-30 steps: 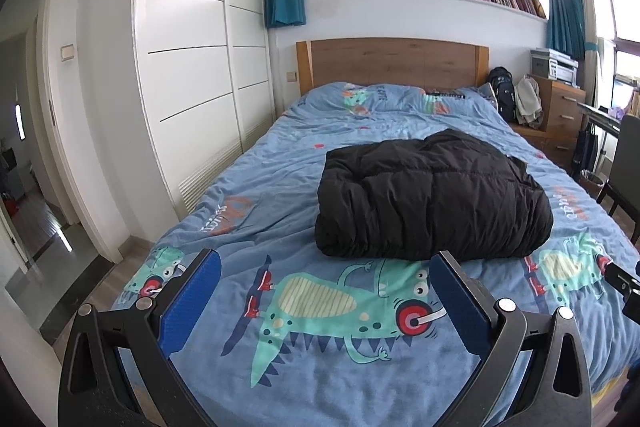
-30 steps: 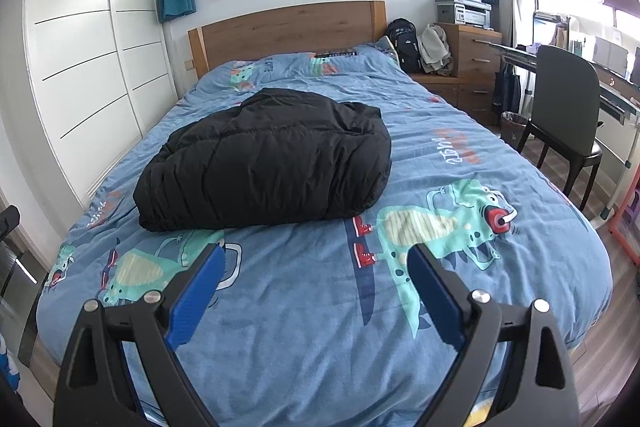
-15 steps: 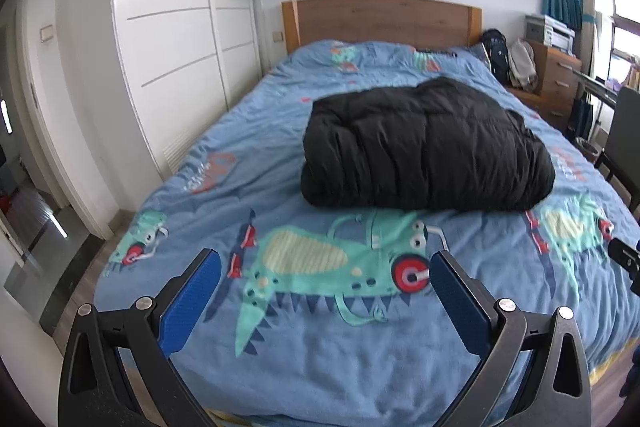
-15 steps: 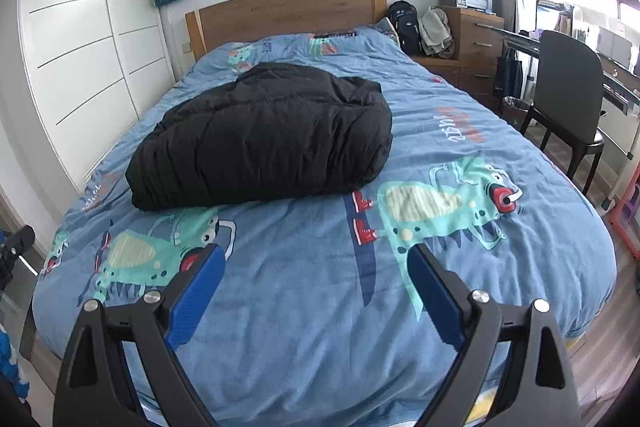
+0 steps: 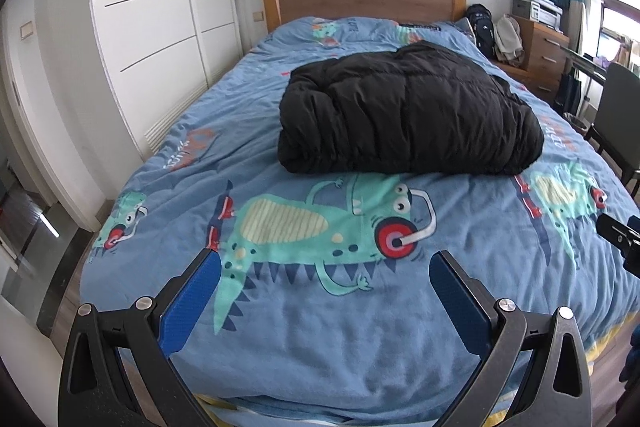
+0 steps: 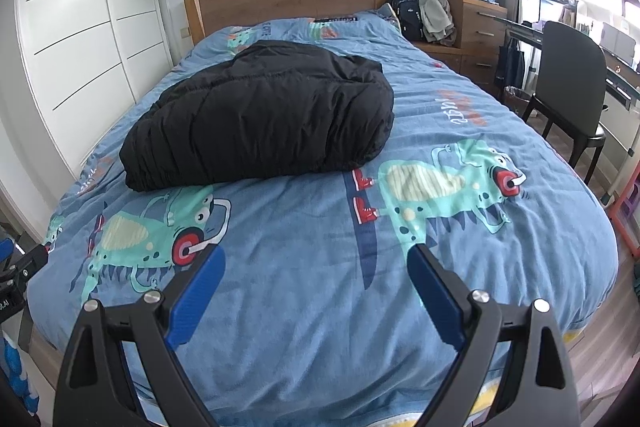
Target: Fold large clothes
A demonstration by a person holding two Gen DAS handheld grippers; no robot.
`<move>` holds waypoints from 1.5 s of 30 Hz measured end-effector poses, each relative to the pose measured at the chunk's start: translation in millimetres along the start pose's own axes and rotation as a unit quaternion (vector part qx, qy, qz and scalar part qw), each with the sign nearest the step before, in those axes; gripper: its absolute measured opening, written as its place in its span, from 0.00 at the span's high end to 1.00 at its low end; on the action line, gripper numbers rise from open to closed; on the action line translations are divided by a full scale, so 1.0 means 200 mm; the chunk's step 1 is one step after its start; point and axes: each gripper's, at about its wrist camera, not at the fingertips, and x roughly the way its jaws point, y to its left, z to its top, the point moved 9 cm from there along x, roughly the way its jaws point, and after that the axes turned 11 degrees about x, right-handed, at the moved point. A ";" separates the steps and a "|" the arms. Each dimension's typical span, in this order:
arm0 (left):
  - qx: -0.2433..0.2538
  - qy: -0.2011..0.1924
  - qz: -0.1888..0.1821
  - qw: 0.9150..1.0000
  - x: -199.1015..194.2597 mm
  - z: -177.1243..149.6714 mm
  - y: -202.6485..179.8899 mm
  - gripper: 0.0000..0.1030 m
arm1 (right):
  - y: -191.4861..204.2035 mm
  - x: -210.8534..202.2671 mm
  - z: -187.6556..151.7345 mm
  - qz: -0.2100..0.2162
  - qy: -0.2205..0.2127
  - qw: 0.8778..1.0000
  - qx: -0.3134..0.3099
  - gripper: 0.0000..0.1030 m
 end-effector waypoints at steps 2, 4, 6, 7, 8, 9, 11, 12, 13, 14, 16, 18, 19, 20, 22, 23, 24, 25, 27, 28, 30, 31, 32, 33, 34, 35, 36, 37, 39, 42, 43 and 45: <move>0.003 0.003 -0.005 1.000 0.01 -0.01 -0.02 0.01 | 0.00 0.01 -0.01 -0.001 0.003 1.000 -0.002 0.10; 0.006 0.006 -0.010 1.000 0.01 -0.02 -0.04 0.01 | 0.00 0.01 -0.03 -0.001 0.005 1.000 -0.003 0.10; 0.009 0.008 -0.015 1.000 0.01 -0.04 -0.07 0.01 | 0.00 0.02 -0.04 -0.002 0.008 1.000 -0.004 0.10; 0.010 0.009 -0.018 1.000 0.01 -0.04 -0.07 0.01 | 0.00 0.02 -0.04 -0.003 0.010 1.000 -0.005 0.10; 0.011 0.009 -0.021 1.000 0.01 -0.04 -0.08 0.01 | 0.00 0.02 -0.05 -0.003 0.011 1.000 -0.005 0.10; 0.013 0.010 -0.023 1.000 0.01 -0.05 -0.09 0.01 | 0.00 0.03 -0.06 -0.003 0.012 1.000 -0.005 0.10; 0.016 0.010 -0.025 1.000 0.01 -0.05 -0.11 0.01 | -0.01 0.03 -0.06 -0.004 0.015 1.000 -0.005 0.10; 0.018 0.009 -0.026 0.999 0.01 -0.05 -0.11 0.01 | -0.01 0.04 -0.07 -0.005 0.016 1.000 -0.006 0.10; 0.019 0.009 -0.027 0.999 0.01 -0.05 -0.12 0.01 | -0.01 0.04 -0.07 -0.005 0.017 1.000 -0.006 0.10; 0.019 0.010 -0.028 0.999 0.01 -0.05 -0.12 0.01 | -0.01 0.04 -0.08 -0.006 0.017 1.000 -0.007 0.10; 0.020 0.010 -0.028 0.999 0.02 -0.06 -0.12 0.01 | -0.01 0.04 -0.09 -0.006 0.019 1.000 -0.007 0.10; 0.021 0.011 -0.028 0.999 0.02 -0.06 -0.13 0.01 | -0.02 0.05 -0.10 -0.007 0.021 1.000 -0.008 0.10; 0.021 0.012 -0.028 0.999 0.02 -0.07 -0.13 0.01 | -0.02 0.05 -0.10 -0.008 0.022 1.000 -0.008 0.10; 0.021 0.012 -0.028 0.999 0.02 -0.07 -0.13 0.01 | -0.02 0.05 -0.11 -0.009 0.023 1.000 -0.008 0.10; 0.021 0.012 -0.028 0.999 0.02 -0.07 -0.13 0.01 | -0.03 0.05 -0.12 -0.009 0.025 1.000 -0.007 0.10; 0.021 0.012 -0.028 0.999 0.02 -0.07 -0.13 0.01 | -0.03 0.06 -0.12 -0.010 0.026 1.000 -0.007 0.10; 0.022 0.012 -0.028 0.999 0.02 -0.07 -0.13 0.01 | -0.03 0.06 -0.13 -0.010 0.027 1.000 -0.008 0.10; 0.021 0.012 -0.028 0.999 0.02 -0.07 -0.13 0.01 | -0.03 0.06 -0.13 -0.011 0.027 1.000 -0.008 0.10; 0.022 0.012 -0.028 0.999 0.02 -0.07 -0.13 0.01 | -0.03 0.06 -0.14 -0.011 0.027 1.000 -0.008 0.10; 0.022 0.012 -0.028 0.999 0.02 -0.07 -0.13 0.01 | -0.03 0.06 -0.14 -0.011 0.028 1.000 -0.008 0.10; 0.023 0.012 -0.028 0.999 0.02 -0.08 -0.13 0.01 | -0.03 0.06 -0.14 -0.012 0.028 1.000 -0.008 0.10; 0.023 0.012 -0.027 0.999 0.02 -0.08 -0.13 0.01 | -0.03 0.06 -0.14 -0.011 0.028 1.000 -0.008 0.10; 0.022 0.012 -0.027 0.999 0.02 -0.08 -0.13 0.01 | -0.03 0.06 -0.14 -0.012 0.027 1.000 -0.008 0.10; 0.022 0.012 -0.027 0.999 0.02 -0.08 -0.13 0.01 | -0.03 0.06 -0.14 -0.012 0.028 1.000 -0.008 0.10; 0.022 0.012 -0.027 0.999 0.02 -0.08 -0.13 0.01 | -0.03 0.06 -0.14 -0.012 0.028 1.000 -0.008 0.10; 0.022 0.012 -0.027 0.999 0.02 -0.08 -0.13 0.01 | -0.03 0.06 -0.14 -0.012 0.028 1.000 -0.008 0.10; 0.022 0.011 -0.027 0.999 0.02 -0.08 -0.13 0.01 | -0.03 0.06 -0.14 -0.012 0.027 1.000 -0.008 0.10; 0.021 0.011 -0.026 0.999 0.02 -0.08 -0.13 0.01 | -0.03 0.06 -0.14 -0.012 0.027 1.000 -0.008 0.10; 0.021 0.011 -0.026 0.999 0.02 -0.08 -0.12 0.01 | -0.03 0.06 -0.14 -0.011 0.028 1.000 -0.008 0.10; 0.020 0.009 -0.022 1.000 0.01 -0.07 -0.11 0.01 | -0.03 0.06 -0.14 -0.012 0.027 1.000 -0.008 0.10; 0.019 0.008 -0.021 1.000 0.01 -0.06 -0.11 0.01 | -0.03 0.05 -0.14 -0.011 0.027 1.000 -0.009 0.10; 0.017 0.005 -0.018 1.000 0.00 -0.05 -0.09 0.01 | -0.03 0.05 -0.15 -0.011 0.026 1.000 -0.010 0.10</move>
